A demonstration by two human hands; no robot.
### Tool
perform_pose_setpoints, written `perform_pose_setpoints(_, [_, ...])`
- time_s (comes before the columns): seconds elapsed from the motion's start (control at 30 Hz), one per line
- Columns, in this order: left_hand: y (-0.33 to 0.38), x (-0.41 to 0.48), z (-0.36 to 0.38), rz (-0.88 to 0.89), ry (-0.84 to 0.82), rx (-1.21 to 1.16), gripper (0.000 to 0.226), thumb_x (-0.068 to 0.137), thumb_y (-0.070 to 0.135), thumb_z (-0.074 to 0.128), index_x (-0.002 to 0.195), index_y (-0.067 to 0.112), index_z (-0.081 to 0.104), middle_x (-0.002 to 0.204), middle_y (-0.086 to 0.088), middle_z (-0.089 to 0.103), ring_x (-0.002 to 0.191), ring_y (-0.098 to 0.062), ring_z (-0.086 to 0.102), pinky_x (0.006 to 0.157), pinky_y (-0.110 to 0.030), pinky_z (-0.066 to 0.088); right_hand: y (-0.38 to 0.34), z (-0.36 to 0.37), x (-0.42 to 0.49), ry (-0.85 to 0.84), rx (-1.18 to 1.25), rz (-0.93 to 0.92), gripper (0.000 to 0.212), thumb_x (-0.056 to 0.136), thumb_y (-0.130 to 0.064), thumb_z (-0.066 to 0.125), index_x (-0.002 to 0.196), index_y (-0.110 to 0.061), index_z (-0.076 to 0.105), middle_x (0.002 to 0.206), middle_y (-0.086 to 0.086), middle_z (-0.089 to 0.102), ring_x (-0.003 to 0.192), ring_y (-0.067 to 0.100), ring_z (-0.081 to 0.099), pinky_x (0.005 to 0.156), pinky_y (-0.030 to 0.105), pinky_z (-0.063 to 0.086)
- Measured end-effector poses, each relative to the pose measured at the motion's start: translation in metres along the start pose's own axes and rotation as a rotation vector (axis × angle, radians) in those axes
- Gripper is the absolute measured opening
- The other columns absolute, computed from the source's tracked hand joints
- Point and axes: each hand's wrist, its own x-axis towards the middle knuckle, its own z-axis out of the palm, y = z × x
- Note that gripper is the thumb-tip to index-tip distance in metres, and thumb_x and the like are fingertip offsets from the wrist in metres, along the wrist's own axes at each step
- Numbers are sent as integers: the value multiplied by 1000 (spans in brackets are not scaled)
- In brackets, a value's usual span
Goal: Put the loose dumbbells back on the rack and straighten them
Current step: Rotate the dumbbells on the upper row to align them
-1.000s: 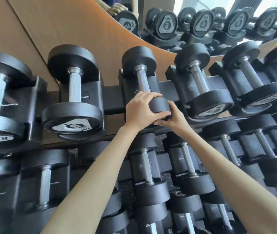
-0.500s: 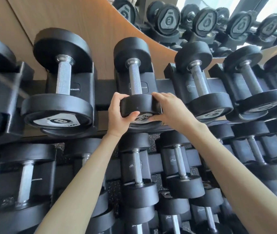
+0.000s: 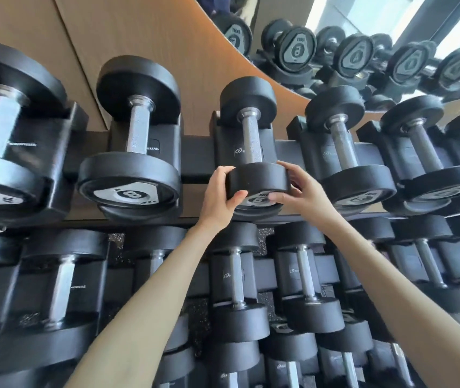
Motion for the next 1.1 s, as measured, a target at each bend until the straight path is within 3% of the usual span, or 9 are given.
perform_pose_setpoints(0.17, [7, 1, -12, -48, -140, 105, 77, 79, 62, 45, 130, 5, 42, 129, -6, 48, 119, -13, 43, 98, -16, 30, 25, 6, -2, 0, 156, 51, 65, 79, -7, 69, 134, -23, 38, 120, 2, 56, 106, 9, 57, 86, 19, 48])
perform_pose_setpoints(0.23, [13, 4, -10, 13, -165, 119, 71, 79, 57, 51, 129, 6, 43, 127, -3, 48, 119, -13, 43, 97, -9, 28, 28, 7, -1, 17, 110, 21, 70, 81, -5, 67, 139, -22, 32, 124, 4, 55, 102, 3, 57, 85, 14, 46])
perform_pose_setpoints(0.33, [23, 7, 2, 42, -99, 50, 79, 79, 70, 51, 120, 2, 47, 113, -3, 49, 107, -15, 48, 93, -16, 36, 27, 4, 3, 27, 17, -4, 77, 75, -10, 73, 141, -17, 34, 122, 5, 57, 97, -5, 57, 82, 10, 45])
perform_pose_setpoints(0.5, [9, -2, -1, -21, 85, -66, 84, 80, 76, 40, 114, -1, 44, 99, 8, 48, 92, 8, 48, 81, -11, 38, 5, 6, 7, -12, -317, -104, 75, 68, -29, 80, 134, -24, 44, 109, 10, 65, 101, 28, 61, 91, 42, 49])
perform_pose_setpoints(0.6, [1, -6, 2, -65, 137, -82, 83, 84, 72, 37, 111, -6, 43, 96, 6, 46, 87, 9, 47, 77, -11, 37, -7, 6, 11, 7, -581, -107, 85, 69, -34, 78, 141, -21, 36, 110, 15, 63, 100, 32, 58, 89, 40, 46])
perform_pose_setpoints(0.73, [10, 0, 7, -79, 30, -62, 81, 82, 72, 44, 113, -3, 43, 101, 2, 47, 93, -4, 50, 83, -17, 40, -2, 0, 4, 20, -501, -4, 86, 77, -26, 74, 146, -17, 25, 126, 13, 57, 113, 28, 56, 97, 37, 43])
perform_pose_setpoints(0.8, [19, 4, 4, -65, -67, -3, 78, 81, 68, 48, 117, -1, 43, 109, -6, 48, 101, -16, 50, 89, -22, 41, -3, -4, -5, 12, -499, 65, 84, 81, -24, 71, 147, -15, 20, 134, 11, 51, 116, 26, 55, 98, 36, 43])
perform_pose_setpoints(0.93, [38, -4, -10, -137, -171, 156, 55, 93, 38, 54, 134, 5, 37, 133, -10, 44, 121, -19, 40, 100, -25, 31, -13, -10, -40, -12, -714, 4, 74, 87, -29, 62, 147, -15, 22, 145, 7, 39, 127, 27, 44, 100, 41, 40])
perform_pose_setpoints(1.1, [73, -49, -64, -19, -188, 647, 54, 95, 40, 48, 137, 8, 41, 138, -11, 46, 128, -26, 37, 107, -37, 28, -38, -6, -89, 78, -906, -70, 70, 90, -41, 56, 147, -17, 21, 152, 3, 27, 130, 28, 39, 103, 42, 36])
